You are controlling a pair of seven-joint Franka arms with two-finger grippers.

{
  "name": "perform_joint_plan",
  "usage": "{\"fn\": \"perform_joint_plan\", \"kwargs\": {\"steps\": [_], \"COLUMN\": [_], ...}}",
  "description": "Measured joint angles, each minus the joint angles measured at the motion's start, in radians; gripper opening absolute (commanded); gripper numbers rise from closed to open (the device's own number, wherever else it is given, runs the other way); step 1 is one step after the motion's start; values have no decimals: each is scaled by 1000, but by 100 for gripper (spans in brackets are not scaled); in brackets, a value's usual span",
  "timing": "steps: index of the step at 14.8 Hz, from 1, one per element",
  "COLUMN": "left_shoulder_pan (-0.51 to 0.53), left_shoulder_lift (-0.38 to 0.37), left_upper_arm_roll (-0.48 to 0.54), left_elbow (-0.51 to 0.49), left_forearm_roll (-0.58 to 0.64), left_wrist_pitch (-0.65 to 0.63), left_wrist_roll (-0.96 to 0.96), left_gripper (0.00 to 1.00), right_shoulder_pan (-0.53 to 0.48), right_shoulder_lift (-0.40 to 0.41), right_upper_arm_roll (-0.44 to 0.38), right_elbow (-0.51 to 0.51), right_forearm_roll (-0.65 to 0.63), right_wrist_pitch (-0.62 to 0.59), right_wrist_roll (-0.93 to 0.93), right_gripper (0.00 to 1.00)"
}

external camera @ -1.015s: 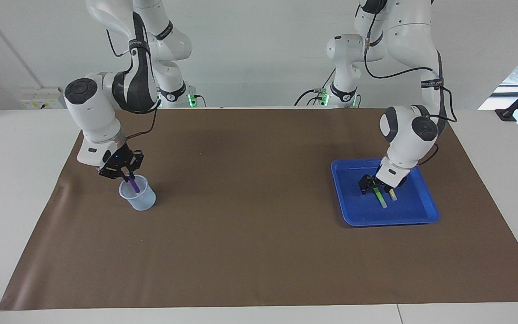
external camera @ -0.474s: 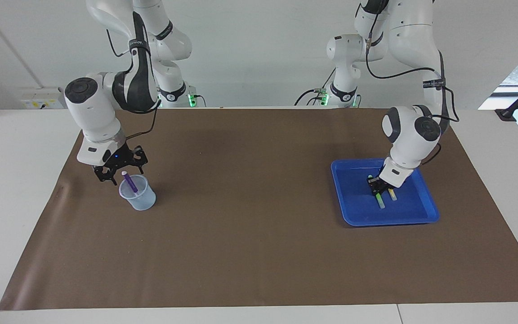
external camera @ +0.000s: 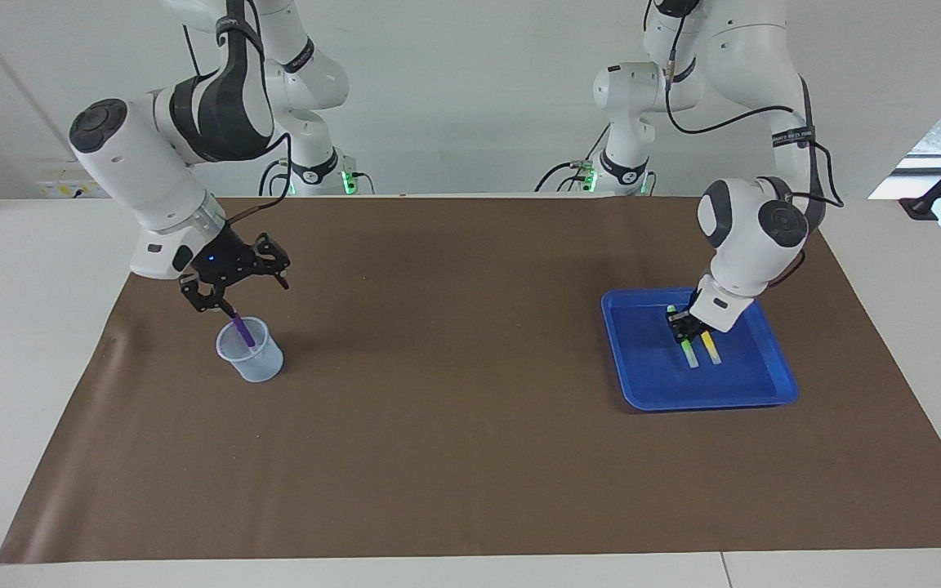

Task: Transfer and insert pens with both arms
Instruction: 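Grasp the green pen in the tray with the left gripper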

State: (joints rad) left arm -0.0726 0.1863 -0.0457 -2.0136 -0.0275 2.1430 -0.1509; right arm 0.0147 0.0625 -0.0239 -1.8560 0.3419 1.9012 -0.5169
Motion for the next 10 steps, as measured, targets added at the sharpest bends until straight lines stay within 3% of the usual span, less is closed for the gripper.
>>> {"fn": "perform_joint_plan", "kwargs": {"steps": [6,10], "left_shoulder_pan": [-110,-217], "left_shoulder_lift": [-18,-18], "left_upper_arm_roll": [-12,-17], "left_elbow": [229,321], "left_forearm_roll": [-37,-125], "left_wrist_pitch": [-278,-312], "left_wrist_roll": [-276,-615], "left_gripper": [0,0], "right_shoulder_pan": [95,114], "right_shoulder_lift": [0,0], "right_upper_arm_roll": [4,4], "right_elbow": [0,0], "right_forearm_roll": [299,532], "right_wrist_pitch": [-27,-14], "right_wrist_roll": [418,593], "right_gripper": [100,100]}}
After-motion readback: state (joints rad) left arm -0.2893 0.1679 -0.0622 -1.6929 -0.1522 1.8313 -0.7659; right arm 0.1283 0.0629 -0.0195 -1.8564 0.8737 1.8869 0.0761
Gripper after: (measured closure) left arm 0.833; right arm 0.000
